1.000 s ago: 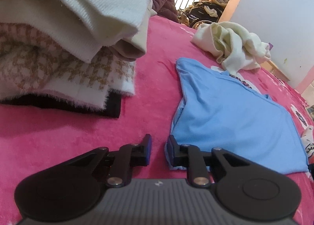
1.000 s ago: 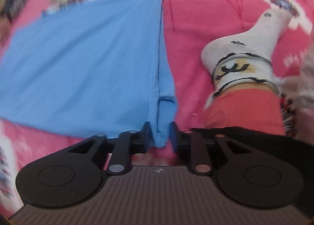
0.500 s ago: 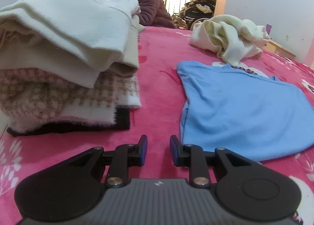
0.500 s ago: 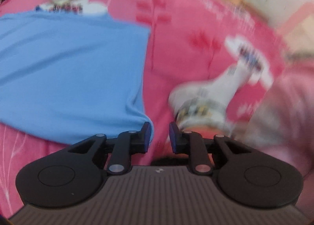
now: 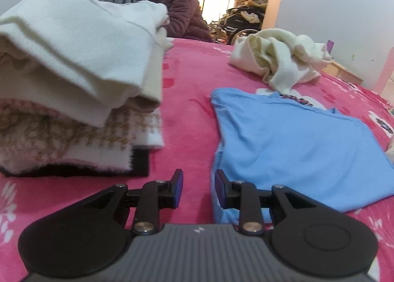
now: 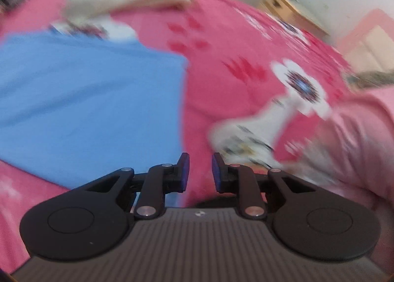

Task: Fold clothes

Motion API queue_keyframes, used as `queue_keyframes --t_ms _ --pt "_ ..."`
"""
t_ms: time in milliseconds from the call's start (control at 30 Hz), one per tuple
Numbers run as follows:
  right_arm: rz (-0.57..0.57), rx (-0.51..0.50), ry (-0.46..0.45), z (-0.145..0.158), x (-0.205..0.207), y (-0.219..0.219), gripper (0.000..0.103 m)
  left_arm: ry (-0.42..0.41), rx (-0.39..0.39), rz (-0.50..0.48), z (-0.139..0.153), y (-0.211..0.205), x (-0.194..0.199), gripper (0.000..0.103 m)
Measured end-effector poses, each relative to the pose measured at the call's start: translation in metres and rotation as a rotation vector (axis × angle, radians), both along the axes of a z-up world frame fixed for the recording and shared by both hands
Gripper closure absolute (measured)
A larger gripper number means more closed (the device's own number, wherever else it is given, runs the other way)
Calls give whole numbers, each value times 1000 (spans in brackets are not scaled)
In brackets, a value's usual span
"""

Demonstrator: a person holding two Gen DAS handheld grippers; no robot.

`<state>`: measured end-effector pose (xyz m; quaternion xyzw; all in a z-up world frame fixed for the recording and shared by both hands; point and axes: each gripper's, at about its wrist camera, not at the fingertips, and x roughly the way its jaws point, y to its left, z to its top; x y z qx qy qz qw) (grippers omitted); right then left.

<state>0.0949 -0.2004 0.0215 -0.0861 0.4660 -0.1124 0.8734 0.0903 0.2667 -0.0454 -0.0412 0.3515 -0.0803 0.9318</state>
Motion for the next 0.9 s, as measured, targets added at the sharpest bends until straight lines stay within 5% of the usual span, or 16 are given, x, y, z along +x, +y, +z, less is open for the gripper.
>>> queue_keyframes --t_ms 200,333,433,533,600,733,900 --pt "71 192 -22 -15 32 24 85 59 41 -14 -18 -15 -2 71" --pt "-51 117 178 -71 38 5 85 65 47 -3 -17 -16 -2 70" --pt "-42 -3 143 -62 35 11 85 76 42 13 -17 -15 -1 68" --pt "170 -101 -39 -22 42 67 85 85 54 26 -17 -17 -1 68" --pt "348 -61 -127 -1 55 120 83 90 62 35 -17 -19 0 68" --pt "614 177 -154 1 94 208 85 98 77 56 -18 -22 -1 68" --pt "815 282 -60 -38 153 297 95 111 116 70 -16 -27 -1 67"
